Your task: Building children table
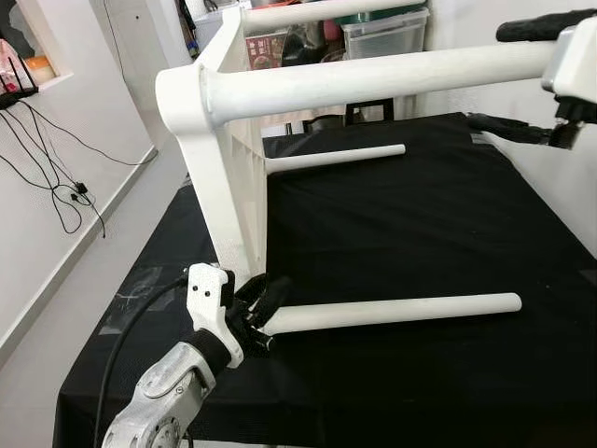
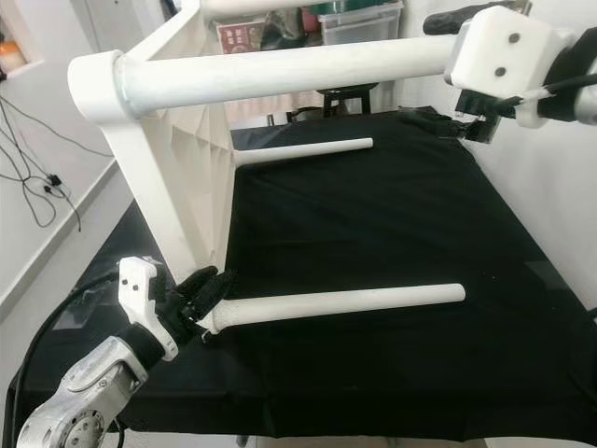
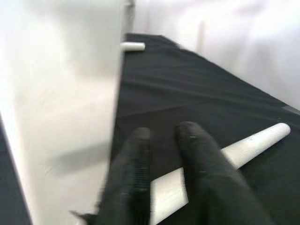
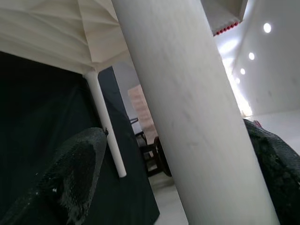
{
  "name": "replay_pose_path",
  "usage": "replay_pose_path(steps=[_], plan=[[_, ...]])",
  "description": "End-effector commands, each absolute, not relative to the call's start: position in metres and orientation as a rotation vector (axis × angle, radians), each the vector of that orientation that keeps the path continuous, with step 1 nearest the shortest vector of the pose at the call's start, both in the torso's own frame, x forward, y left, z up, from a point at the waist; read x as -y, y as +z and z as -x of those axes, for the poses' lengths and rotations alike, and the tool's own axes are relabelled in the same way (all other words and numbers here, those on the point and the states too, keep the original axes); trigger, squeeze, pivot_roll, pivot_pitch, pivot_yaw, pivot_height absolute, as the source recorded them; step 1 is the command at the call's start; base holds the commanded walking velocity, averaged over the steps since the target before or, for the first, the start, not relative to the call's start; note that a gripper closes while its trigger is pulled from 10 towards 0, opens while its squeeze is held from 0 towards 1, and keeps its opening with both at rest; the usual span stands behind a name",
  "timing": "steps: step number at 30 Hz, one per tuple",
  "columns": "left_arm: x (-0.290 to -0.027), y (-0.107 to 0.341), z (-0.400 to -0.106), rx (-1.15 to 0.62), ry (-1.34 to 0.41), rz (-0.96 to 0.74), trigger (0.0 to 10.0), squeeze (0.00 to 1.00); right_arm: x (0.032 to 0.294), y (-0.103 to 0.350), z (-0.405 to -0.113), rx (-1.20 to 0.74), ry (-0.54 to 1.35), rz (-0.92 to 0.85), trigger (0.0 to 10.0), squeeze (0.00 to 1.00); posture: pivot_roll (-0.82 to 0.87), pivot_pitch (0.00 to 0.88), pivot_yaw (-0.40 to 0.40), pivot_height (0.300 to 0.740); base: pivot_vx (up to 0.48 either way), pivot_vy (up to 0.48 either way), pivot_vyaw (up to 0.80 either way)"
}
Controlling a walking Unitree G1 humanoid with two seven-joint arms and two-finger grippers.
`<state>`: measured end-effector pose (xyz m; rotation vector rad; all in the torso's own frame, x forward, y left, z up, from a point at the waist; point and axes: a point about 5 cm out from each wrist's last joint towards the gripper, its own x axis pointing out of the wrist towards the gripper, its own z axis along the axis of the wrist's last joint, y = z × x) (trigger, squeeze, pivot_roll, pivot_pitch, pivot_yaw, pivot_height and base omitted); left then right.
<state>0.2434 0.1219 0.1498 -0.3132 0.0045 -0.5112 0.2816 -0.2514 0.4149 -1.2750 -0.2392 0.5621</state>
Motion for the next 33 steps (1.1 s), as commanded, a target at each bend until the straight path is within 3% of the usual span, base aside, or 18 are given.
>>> replay_pose_path(steps=[1,7,9,10,11,21,33], plan=[[-0.126,0.148,-0.245,-0.013,-0.496,0.327,0.0,0.0,0.249,0.419,-0.28,0.249,0.567,1.297,10.0,0.0,-0.16,0.032,0.093,0.74,0.0,0.0,0.0],[-0.14,0.137,-0.255,-0.038,-0.44,0.37,0.0,0.0,0.249,0.423,-0.285,0.252,0.548,1.328,10.0,0.0,-0.18,0.039,0.088,0.74,0.0,0.0,0.0],[-0.147,0.128,-0.262,-0.058,-0.408,0.393,0.0,0.0,0.25,0.424,-0.288,0.247,0.542,1.331,4.7,0.0,-0.18,0.041,0.082,0.74,0.0,0.0,0.0],[-0.147,0.128,-0.262,-0.058,-0.408,0.393,0.0,0.0,0.25,0.424,-0.288,0.247,0.542,1.331,4.7,0.0,-0.18,0.041,0.082,0.74,0.0,0.0,0.0],[-0.15,0.123,-0.264,-0.07,-0.394,0.406,0.0,0.0,0.25,0.424,-0.288,0.247,0.541,1.329,0.0,0.0,-0.18,0.044,0.08,0.74,0.0,0.0,0.0],[-0.166,0.091,-0.275,-0.132,-0.293,0.434,0.0,0.0,0.242,0.423,-0.289,0.262,0.591,1.319,0.0,0.0,-0.19,0.054,0.072,0.74,0.0,0.0,0.0],[-0.183,0.087,-0.295,-0.09,-0.192,0.405,0.0,0.0,0.242,0.423,-0.29,0.255,0.615,1.319,0.0,0.0,-0.19,0.062,0.073,0.74,0.0,0.0,0.0]])
